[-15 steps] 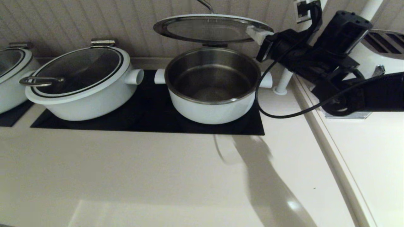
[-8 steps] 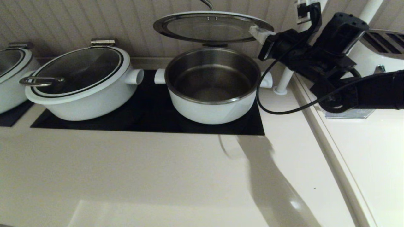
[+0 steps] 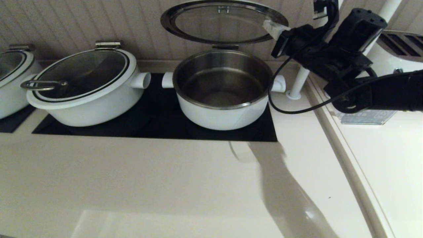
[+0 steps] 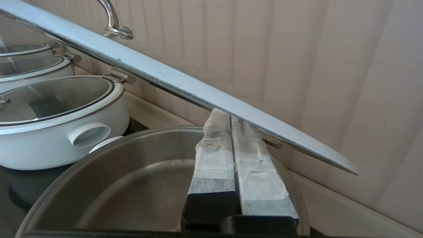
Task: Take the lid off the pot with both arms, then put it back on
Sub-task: Open the pot lid completely
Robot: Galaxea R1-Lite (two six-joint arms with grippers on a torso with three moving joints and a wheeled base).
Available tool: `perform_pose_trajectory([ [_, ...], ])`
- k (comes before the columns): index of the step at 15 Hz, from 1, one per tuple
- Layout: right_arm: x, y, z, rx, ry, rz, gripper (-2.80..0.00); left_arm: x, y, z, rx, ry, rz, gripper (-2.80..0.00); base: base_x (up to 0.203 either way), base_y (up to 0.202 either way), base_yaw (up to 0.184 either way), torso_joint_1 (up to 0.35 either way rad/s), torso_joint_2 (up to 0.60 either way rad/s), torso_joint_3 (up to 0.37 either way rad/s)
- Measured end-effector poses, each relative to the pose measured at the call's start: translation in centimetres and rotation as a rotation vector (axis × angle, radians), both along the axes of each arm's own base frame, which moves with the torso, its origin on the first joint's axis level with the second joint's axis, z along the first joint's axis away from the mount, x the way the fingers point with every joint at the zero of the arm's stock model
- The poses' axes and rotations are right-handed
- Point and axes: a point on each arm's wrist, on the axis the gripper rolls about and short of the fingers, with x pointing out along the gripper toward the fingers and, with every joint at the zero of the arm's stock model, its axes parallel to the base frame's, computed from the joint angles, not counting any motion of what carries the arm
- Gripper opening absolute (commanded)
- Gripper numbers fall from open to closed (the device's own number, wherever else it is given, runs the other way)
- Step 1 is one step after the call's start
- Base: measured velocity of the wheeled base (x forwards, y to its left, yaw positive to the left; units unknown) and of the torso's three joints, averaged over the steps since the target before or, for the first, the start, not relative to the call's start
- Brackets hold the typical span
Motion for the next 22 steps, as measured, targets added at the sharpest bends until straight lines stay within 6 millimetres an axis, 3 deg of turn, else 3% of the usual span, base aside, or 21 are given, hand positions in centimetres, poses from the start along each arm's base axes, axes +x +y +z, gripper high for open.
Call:
perform_pose_trajectory([
  [22,0.5,-0.1,2.4,0.035,-0.109,-0.002,-2.80,0.0,0.0,0.0,0.000,0.000,0.000,-2.80,0.000,0.000,0.000,0.000,0.00,0.000],
])
